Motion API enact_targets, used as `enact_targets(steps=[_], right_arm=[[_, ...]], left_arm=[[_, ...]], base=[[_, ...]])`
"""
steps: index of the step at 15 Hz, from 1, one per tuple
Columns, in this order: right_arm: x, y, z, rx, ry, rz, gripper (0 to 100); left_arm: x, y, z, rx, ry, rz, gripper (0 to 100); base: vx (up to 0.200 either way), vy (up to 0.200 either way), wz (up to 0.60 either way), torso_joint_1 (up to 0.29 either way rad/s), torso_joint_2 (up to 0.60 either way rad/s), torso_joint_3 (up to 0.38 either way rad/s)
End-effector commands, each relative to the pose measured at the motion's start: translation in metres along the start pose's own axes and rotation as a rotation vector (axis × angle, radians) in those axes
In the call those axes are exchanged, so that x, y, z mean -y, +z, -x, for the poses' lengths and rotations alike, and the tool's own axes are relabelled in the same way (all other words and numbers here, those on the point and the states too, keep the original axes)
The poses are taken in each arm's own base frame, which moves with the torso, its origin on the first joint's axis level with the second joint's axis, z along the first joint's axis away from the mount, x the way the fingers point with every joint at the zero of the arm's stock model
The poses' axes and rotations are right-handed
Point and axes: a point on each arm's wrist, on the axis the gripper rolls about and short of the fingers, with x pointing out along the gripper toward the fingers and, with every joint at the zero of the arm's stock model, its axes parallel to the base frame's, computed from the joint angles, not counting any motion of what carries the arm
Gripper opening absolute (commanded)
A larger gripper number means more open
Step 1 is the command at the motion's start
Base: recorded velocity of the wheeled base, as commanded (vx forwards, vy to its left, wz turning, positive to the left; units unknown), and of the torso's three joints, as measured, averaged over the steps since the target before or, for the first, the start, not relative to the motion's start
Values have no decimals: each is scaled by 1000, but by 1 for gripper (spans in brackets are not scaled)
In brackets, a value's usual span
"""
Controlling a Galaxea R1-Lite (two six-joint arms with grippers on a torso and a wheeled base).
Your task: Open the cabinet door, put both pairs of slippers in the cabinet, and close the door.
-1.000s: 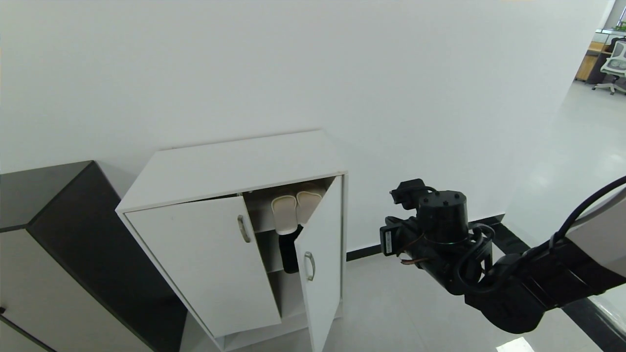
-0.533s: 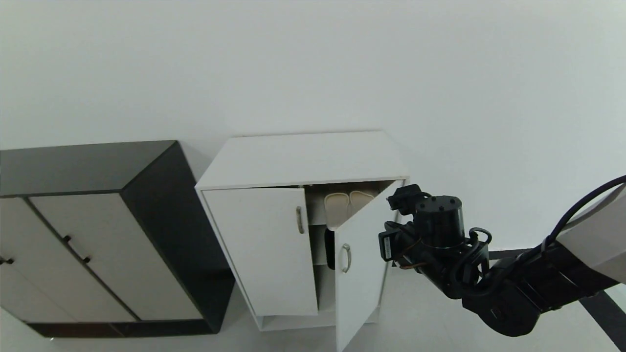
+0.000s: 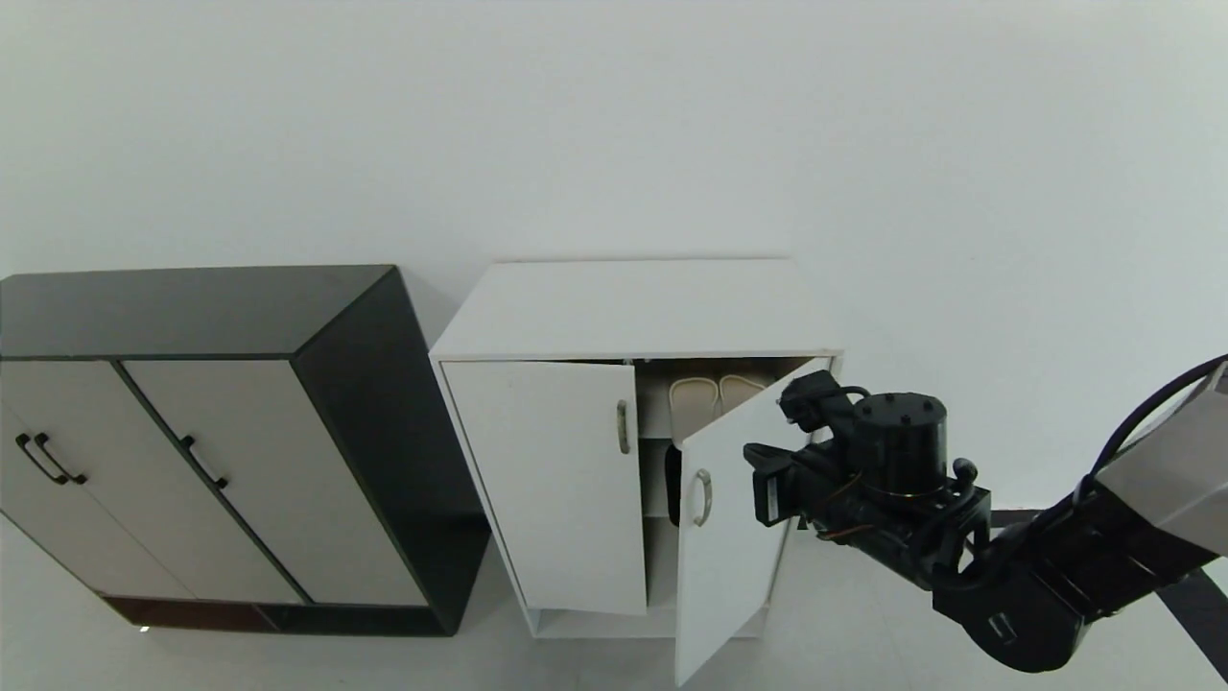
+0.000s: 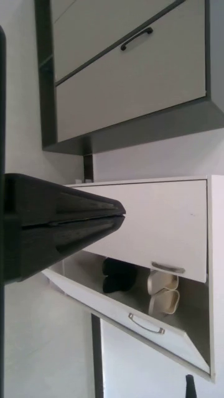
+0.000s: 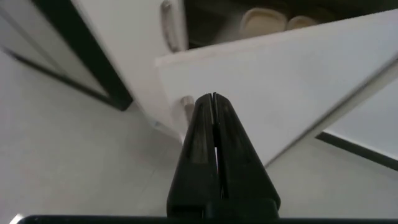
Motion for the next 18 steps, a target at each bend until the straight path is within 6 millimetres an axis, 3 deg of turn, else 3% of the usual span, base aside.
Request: enact_targets(steps=[1,4,9,18], right_arm=[[16,-11,7,-32,51,-4,0],[36,-22,8,-68,103,14,0],[44,-31,2,-91,88,14,0],[49,-31,-10,-57,73,12,0]], left_arm=[[0,0,0,0,0,-2,0],[0,0,0,0,0,-2,0],[0,0,0,0,0,0,0],[0,0,0,0,0,-2,0]], base=[[0,0,0,0,0,0],[67,0,0,-1,-1,1],[200,0,0,4,5,2],[0,0,0,0,0,0]])
